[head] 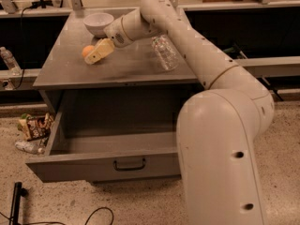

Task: Place orange into top drawer

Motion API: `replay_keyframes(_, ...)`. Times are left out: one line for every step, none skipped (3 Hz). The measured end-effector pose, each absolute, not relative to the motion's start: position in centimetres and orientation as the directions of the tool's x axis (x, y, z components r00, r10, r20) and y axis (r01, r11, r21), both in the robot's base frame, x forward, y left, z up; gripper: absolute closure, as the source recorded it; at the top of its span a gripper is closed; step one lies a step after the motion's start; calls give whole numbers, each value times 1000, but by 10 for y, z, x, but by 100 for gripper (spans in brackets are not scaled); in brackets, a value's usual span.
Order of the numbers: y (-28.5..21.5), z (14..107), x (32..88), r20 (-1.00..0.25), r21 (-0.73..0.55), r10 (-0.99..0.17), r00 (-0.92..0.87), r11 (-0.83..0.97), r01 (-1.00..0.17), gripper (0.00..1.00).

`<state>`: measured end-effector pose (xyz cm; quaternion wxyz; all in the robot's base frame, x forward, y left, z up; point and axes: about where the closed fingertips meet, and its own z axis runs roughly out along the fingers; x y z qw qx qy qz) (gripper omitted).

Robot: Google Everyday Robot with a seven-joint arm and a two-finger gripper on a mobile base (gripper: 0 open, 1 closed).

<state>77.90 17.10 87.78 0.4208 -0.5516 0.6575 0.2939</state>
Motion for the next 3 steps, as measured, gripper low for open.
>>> replay_keyframes(192,865,786,-880,-40,-468,-75,230,-972,0)
replay_keyframes(207,857,791,-883,-21,-460,-93,237,-971,13)
replay_keyframes(215,848,794,-882,-5,-458,-109,242,-970,36)
